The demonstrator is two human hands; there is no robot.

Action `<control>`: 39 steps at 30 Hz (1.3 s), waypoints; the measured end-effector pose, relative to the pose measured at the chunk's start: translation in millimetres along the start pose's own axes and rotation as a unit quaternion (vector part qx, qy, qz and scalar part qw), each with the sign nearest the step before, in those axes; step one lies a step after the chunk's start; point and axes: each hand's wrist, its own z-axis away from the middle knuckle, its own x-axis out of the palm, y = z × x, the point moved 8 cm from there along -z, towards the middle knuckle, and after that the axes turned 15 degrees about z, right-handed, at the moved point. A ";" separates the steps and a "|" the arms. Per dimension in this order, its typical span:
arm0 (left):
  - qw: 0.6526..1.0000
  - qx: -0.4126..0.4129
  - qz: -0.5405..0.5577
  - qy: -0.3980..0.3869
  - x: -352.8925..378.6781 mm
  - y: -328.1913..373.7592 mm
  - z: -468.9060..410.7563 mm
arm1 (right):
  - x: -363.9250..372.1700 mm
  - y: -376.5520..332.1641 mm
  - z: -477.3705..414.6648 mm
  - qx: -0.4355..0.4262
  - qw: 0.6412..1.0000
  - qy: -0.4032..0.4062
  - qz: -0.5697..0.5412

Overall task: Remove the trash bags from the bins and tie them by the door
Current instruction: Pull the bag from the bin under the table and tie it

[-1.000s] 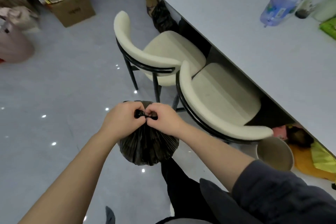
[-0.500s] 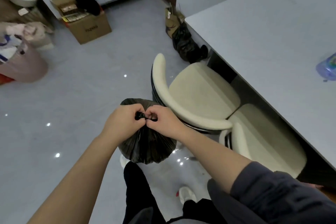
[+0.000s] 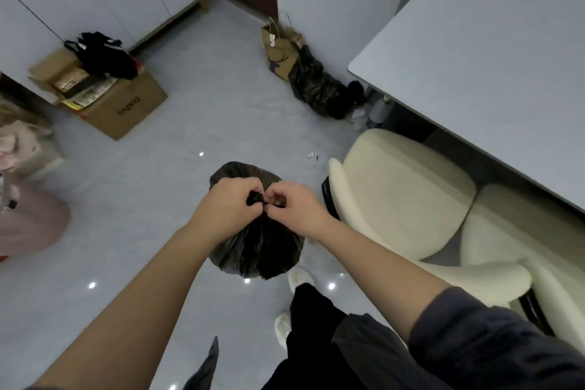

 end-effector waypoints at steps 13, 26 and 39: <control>0.997 0.035 -0.043 -0.061 -100.5 -37.2 -261.1 | -69.1 33.7 -254.7 0.063 0.995 0.071 0.006; 0.967 0.079 -0.092 -0.224 -80.7 -57.8 -515.4 | -128.2 140.8 -430.1 0.234 0.965 0.114 0.017; 0.933 0.037 -0.173 -0.313 38.2 -182.3 -728.7 | -95.5 370.5 -556.7 0.414 0.910 -0.001 0.008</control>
